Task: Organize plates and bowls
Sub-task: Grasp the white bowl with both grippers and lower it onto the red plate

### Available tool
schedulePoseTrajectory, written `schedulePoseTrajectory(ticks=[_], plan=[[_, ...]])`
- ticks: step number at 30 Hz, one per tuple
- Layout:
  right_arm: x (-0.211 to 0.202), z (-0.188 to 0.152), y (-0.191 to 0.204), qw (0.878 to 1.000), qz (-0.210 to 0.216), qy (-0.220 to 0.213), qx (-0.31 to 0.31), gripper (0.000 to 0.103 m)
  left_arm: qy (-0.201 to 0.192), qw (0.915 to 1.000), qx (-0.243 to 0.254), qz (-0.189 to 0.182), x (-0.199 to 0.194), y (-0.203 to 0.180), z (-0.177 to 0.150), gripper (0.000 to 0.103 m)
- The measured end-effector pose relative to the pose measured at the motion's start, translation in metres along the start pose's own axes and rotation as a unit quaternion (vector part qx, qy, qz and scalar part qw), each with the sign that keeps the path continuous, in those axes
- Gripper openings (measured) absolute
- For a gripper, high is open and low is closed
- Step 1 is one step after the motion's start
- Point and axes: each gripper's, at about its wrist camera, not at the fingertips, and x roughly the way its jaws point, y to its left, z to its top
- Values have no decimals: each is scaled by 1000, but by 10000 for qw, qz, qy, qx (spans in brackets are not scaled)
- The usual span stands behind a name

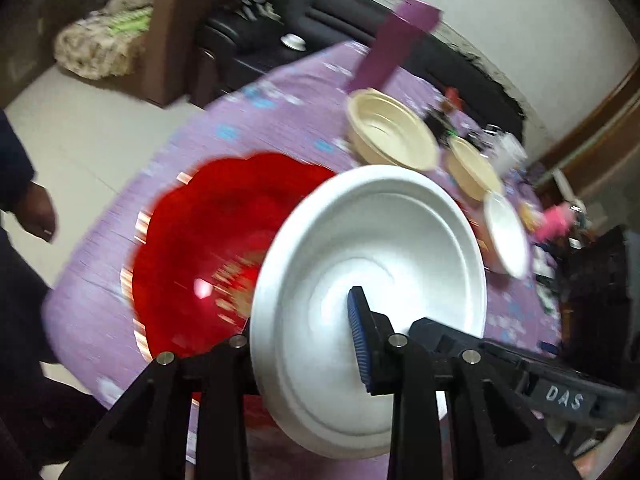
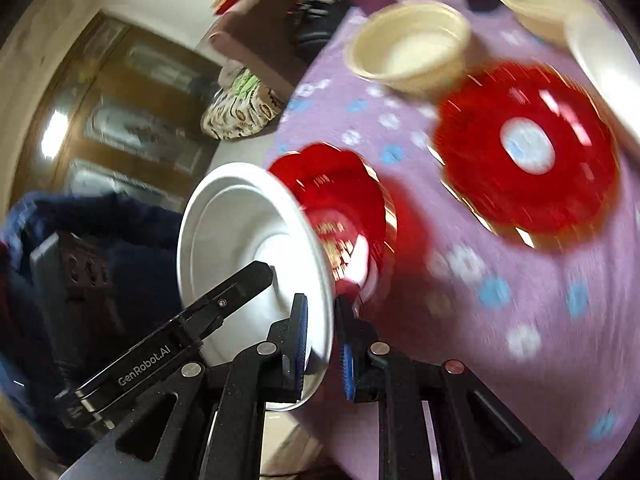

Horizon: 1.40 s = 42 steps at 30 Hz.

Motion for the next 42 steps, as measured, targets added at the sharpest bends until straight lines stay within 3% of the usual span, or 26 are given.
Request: schedulePoseTrajectory(ticks=[5,14,19,23,28,32,37,42], plan=[[33,12,34,9937,-708,-210,-844,18,-163,9983,97,543,14,16,10,32],[72,17,20,9907,-1001,-92,-921,19,59,9965,5,839,44,38,15,34],[74,17,26,9831,-1340,-374,-1191,25,-45,9941,-61,1080,41,40,14,58],[60,16,29,9762,-1497,-690,-1408,49,-175,9948,-279,965,29,46,13,65],[13,3,19,9786,-1222,-1023,-1300,50,-465,9944,-374,874,6,37,2,69],[-31,-10,-3,9767,-1213,-1430,-1039,59,-724,9948,-435,577,-16,26,-16,76],[-90,-20,-76,9639,-1746,-2011,-49,61,-940,9949,-300,211,-32,4,-36,79],[-92,-12,-133,9615,-1810,-1921,763,60,-813,9967,45,-45,-27,-23,-50,79]])
